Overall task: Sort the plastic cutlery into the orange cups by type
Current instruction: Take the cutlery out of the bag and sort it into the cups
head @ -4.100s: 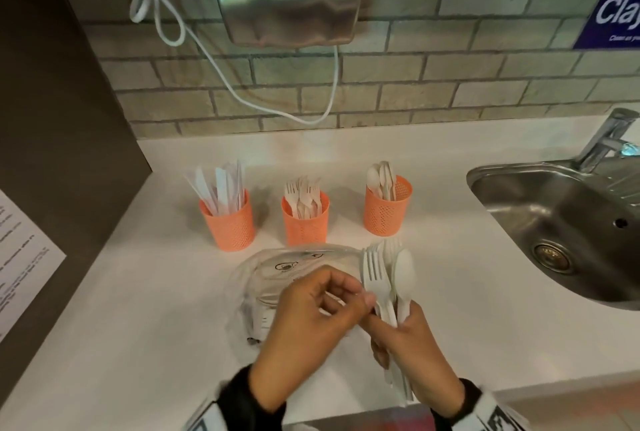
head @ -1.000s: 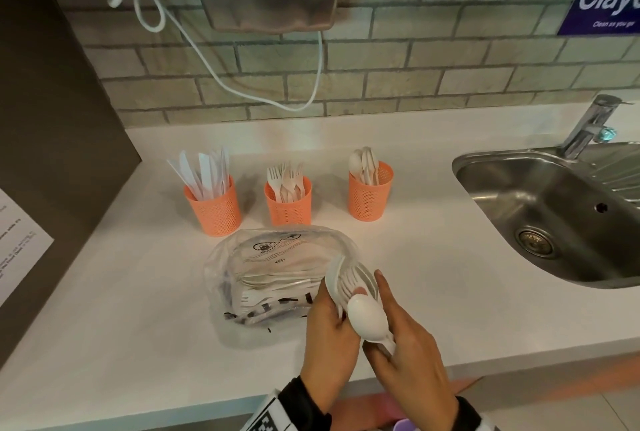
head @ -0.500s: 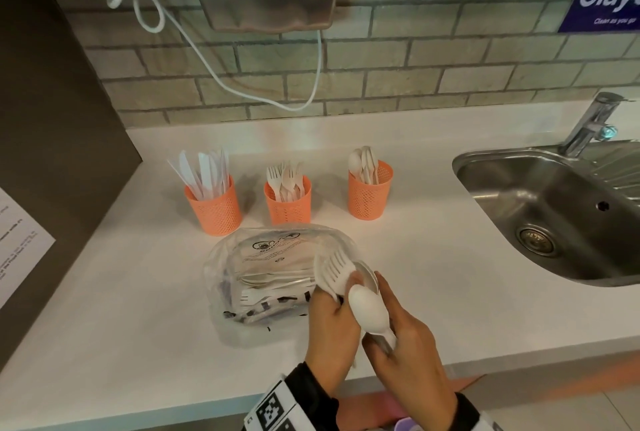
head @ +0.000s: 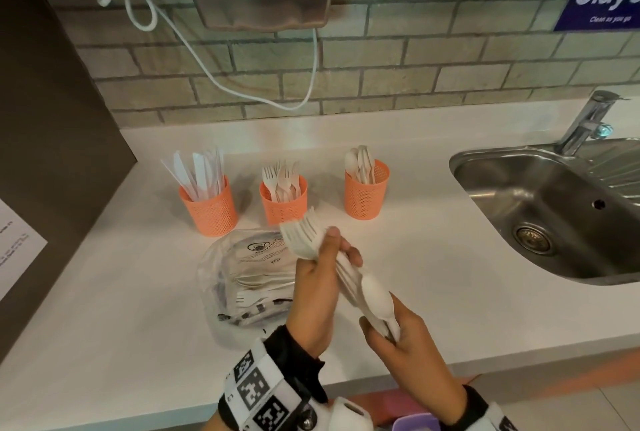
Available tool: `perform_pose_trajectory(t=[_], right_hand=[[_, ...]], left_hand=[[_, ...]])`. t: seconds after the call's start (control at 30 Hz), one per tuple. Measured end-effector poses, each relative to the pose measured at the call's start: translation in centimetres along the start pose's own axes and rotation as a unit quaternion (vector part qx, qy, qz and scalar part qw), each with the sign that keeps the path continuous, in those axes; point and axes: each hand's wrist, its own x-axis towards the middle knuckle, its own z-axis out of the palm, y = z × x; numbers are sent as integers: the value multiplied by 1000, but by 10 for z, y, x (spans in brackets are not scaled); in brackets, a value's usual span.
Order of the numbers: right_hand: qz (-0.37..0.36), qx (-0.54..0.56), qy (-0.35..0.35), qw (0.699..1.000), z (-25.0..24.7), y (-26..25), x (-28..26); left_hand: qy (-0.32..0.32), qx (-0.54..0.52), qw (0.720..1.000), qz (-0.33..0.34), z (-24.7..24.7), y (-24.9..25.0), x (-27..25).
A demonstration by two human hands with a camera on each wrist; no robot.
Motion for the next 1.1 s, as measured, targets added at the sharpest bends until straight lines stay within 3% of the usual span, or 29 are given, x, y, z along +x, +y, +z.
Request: perform_pose_trajectory(t=[0.1, 0.23, 0.37, 0.43, 0.53, 0.7, 0.8, 0.93, 1.1], right_hand=[[74, 98, -35, 992, -8, -5, 1], [171, 289, -100, 937, -15, -4, 4], [186, 439, -161, 864, -25, 3, 13], [189, 460, -175, 849, -29, 5, 18], [185, 421, -157, 874, -36, 6, 24], [189, 346, -113, 912, -42, 9, 31], [203, 309, -78, 926, -44, 10, 33], [215, 264, -34, 940, -48, 13, 33], [222, 246, 9, 943, -56, 20, 33]], left_hand=[[-2, -97, 995, -29, -6, 19, 15], [-11, -220, 974, -47, -20, 54, 38], [-32, -164, 983, -72, -35, 84, 59], [-61, -90, 990, -88, -42, 95, 69], [-83, 27, 993, -76, -47, 110, 88], [-44, 172, 984, 8, -54, 130, 135], [-20, 307, 950, 59, -56, 133, 166], [22, 454, 883, 119, -60, 122, 202], [-22, 485, 870, 88, -66, 98, 226]])
